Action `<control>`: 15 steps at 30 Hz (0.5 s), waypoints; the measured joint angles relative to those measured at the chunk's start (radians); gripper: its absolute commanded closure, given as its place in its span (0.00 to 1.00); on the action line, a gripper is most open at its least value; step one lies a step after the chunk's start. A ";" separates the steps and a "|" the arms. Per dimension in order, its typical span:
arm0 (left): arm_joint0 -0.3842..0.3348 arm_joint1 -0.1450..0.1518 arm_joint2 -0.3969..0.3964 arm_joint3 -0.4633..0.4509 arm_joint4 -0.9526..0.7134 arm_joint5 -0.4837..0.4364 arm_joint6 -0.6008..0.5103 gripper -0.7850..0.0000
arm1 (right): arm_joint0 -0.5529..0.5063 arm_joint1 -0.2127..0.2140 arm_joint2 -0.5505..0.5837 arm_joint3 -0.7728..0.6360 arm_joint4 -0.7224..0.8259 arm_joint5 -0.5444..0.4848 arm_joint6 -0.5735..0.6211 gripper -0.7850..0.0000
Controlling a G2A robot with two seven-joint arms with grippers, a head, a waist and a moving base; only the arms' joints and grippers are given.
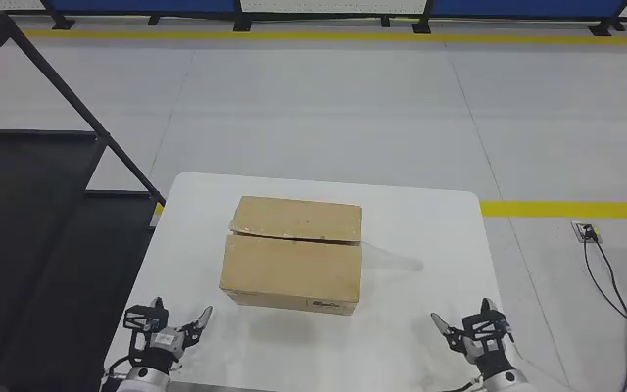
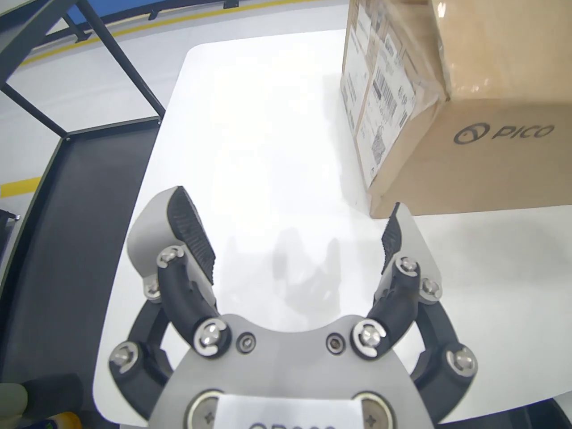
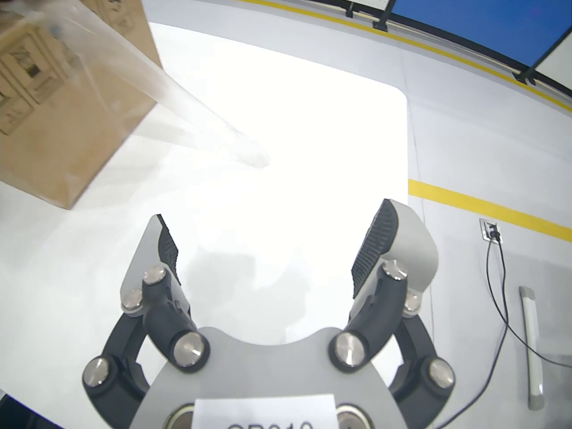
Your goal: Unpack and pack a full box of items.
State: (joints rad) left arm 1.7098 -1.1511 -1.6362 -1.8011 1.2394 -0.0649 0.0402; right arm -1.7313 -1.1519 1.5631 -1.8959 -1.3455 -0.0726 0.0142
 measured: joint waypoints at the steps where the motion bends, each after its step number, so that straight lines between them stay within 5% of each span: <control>1: -0.008 0.001 -0.011 0.001 -0.014 -0.012 0.004 0.00 | 0.003 0.000 -0.003 -0.018 0.006 -0.007 0.008 0.00; 5: -0.065 0.003 -0.051 0.027 -0.081 -0.067 0.008 0.00 | 0.040 -0.003 -0.017 -0.086 0.064 -0.039 0.062 0.00; 15: -0.178 0.017 -0.155 0.087 -0.209 -0.220 -0.025 0.00 | 0.214 -0.028 -0.174 -0.121 0.043 0.079 0.142 0.00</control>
State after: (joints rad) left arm 1.5321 -1.1343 -1.7907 -1.7144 1.0308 -0.2853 0.0157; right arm -1.5175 -1.1795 1.3893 -2.0170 -1.3025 0.0062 0.1566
